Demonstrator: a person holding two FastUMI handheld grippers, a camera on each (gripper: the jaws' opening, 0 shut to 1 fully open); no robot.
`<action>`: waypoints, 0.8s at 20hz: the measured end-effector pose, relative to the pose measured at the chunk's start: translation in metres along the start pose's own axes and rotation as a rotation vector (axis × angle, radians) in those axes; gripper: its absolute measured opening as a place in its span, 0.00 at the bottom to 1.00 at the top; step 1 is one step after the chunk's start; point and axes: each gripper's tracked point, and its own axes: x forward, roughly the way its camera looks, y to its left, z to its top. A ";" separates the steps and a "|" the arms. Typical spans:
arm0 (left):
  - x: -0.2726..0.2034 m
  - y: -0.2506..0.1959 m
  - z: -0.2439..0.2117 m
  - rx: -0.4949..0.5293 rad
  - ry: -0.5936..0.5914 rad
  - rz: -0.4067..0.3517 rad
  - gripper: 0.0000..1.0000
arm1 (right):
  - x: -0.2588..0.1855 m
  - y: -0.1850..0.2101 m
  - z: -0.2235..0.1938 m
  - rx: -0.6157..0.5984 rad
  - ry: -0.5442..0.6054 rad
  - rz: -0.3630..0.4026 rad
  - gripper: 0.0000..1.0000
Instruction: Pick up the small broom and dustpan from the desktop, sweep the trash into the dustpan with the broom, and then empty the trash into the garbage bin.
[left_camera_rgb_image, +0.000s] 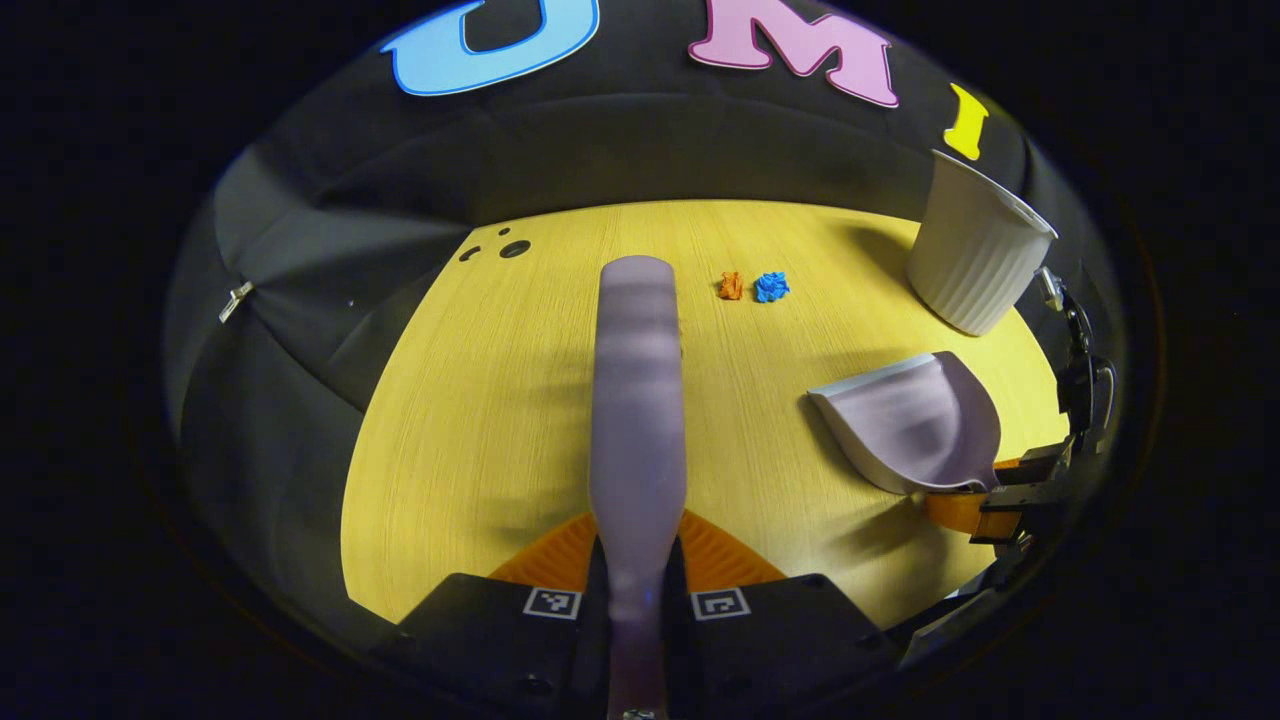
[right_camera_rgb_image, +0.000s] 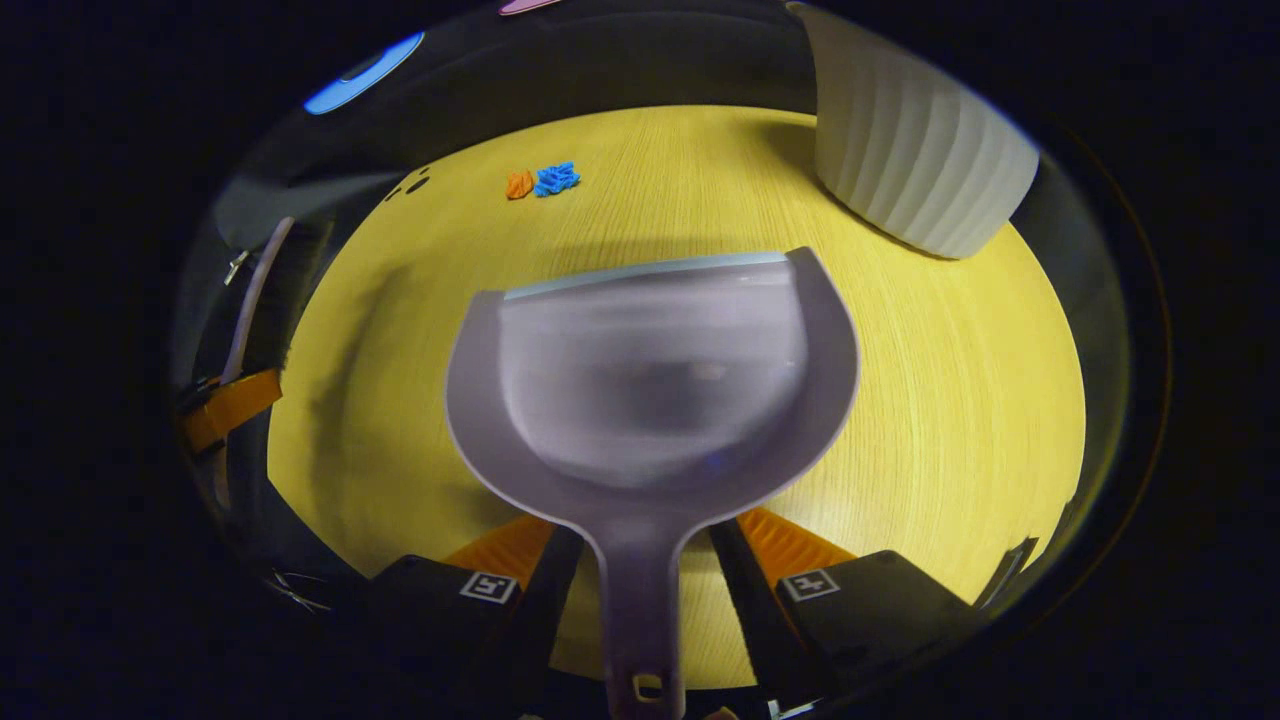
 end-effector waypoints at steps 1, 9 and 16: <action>0.002 0.000 0.000 -0.007 0.005 0.002 0.26 | -0.001 -0.003 0.001 -0.010 -0.009 -0.009 0.72; 0.046 -0.003 0.035 -0.001 0.022 0.005 0.29 | -0.007 -0.022 0.007 -0.141 0.014 0.041 0.36; 0.116 0.016 0.115 0.155 0.019 0.016 0.29 | -0.032 -0.063 0.029 -0.297 -0.031 0.029 0.36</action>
